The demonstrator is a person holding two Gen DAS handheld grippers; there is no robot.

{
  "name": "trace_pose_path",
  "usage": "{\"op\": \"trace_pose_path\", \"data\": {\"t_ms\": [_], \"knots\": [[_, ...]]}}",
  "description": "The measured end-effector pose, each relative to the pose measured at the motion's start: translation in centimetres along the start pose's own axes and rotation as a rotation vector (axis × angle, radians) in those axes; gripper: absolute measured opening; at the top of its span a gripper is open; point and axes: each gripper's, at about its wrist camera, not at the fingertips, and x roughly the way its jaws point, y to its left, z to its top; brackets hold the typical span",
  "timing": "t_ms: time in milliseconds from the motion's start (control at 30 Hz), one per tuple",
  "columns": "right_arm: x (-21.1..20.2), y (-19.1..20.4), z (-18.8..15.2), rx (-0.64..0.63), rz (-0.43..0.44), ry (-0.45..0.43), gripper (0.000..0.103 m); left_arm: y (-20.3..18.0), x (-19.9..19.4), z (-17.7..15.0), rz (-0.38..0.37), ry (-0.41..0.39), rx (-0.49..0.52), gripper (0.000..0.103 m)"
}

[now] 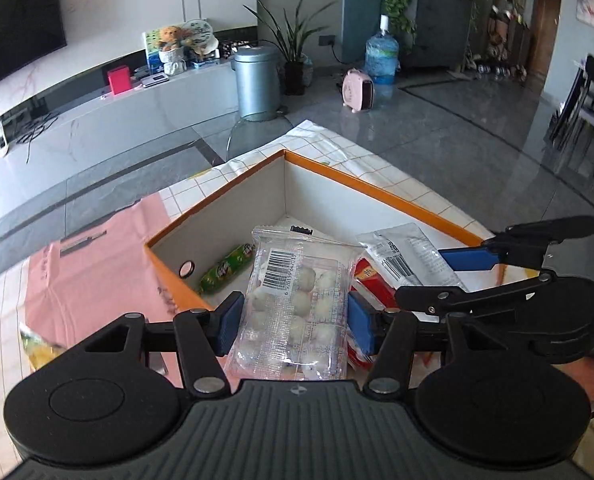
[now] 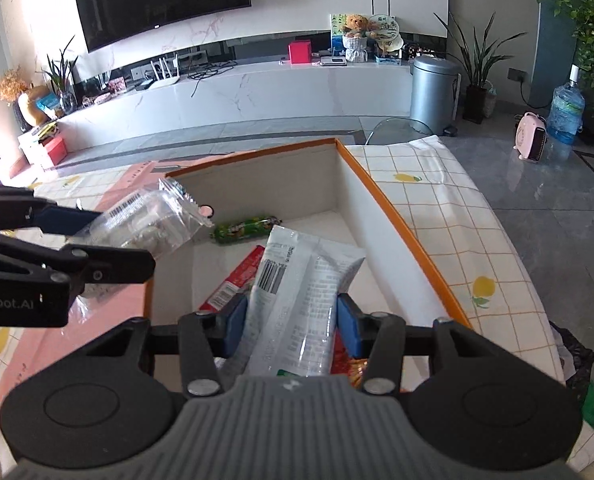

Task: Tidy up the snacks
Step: 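Carry the clear bag and white packet into the orange box and open both tools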

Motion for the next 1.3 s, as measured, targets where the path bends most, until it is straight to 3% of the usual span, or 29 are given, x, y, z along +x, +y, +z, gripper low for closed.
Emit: {"op": "trace_pose_path", "data": {"t_ms": [467,867,1100,1300], "knots": [[9.0,-0.6,3.6,-0.179,0.026,0.141,0.046,0.8,8.2,2.2,0.023,0.132,0.222,0.063],[13.4,0.4,4.8,-0.247,0.032,0.250,0.047,2.1,12.1,2.6,0.030,0.226,0.254,0.063],[13.7,-0.2,4.8,-0.208,0.041,0.262,0.049,2.9,12.8,2.4,0.023,0.231,0.206,0.064],[13.4,-0.5,5.0,-0.179,0.032,0.280,0.048,2.6,13.1,2.2,0.031,0.244,0.225,0.068]]}}
